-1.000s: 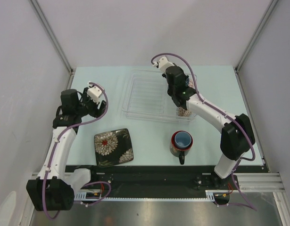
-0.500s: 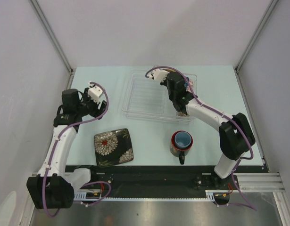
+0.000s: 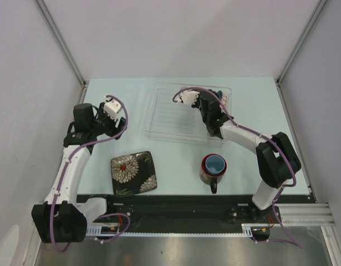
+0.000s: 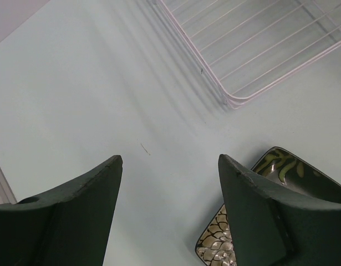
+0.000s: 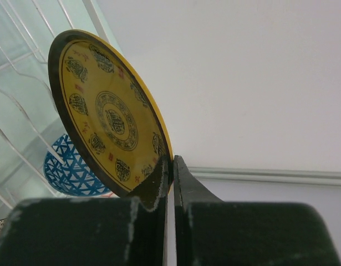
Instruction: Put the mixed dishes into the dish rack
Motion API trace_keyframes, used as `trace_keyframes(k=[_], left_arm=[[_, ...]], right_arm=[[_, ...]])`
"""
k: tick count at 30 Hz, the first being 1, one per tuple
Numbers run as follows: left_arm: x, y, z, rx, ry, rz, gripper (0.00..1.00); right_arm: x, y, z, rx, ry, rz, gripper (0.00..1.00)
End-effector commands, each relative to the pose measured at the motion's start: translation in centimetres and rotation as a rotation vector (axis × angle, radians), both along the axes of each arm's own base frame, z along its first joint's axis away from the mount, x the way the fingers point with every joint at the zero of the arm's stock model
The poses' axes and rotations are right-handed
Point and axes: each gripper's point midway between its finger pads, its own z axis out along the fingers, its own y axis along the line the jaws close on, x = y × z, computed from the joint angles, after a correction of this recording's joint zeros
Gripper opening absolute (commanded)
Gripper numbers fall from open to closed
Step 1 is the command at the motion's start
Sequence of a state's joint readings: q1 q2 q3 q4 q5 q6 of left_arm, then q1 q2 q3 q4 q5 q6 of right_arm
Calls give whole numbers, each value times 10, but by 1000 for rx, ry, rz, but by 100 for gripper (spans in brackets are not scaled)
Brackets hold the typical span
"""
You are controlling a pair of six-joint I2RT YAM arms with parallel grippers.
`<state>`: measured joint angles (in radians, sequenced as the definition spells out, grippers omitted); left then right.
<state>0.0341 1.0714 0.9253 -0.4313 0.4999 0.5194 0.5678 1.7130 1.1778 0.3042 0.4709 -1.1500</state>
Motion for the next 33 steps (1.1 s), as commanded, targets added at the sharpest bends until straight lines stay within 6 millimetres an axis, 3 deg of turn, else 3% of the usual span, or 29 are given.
trace_keyframes(k=[1,5,8,12,20,33], left_arm=[[9,2,17,-13,-46,13,75],[10,1,17,-18,-46,12,75],[10,1,17,-17,-46,10,75],[9,2,15,-13,-43,13,76],[9,2,14,-11,-46,15,76],[11,2,18,-12,-56,20,76]], right_arm=[[4,11,7,-15,-45,64,0],[0,17,-2,-50,-39,86,0],[1,17,3,-66,-105,80,0],[5,23,26,-105,-206,112,0],[9,17,24,-148,-217,84,0],[10,13,-33,-62,-30,93,0]])
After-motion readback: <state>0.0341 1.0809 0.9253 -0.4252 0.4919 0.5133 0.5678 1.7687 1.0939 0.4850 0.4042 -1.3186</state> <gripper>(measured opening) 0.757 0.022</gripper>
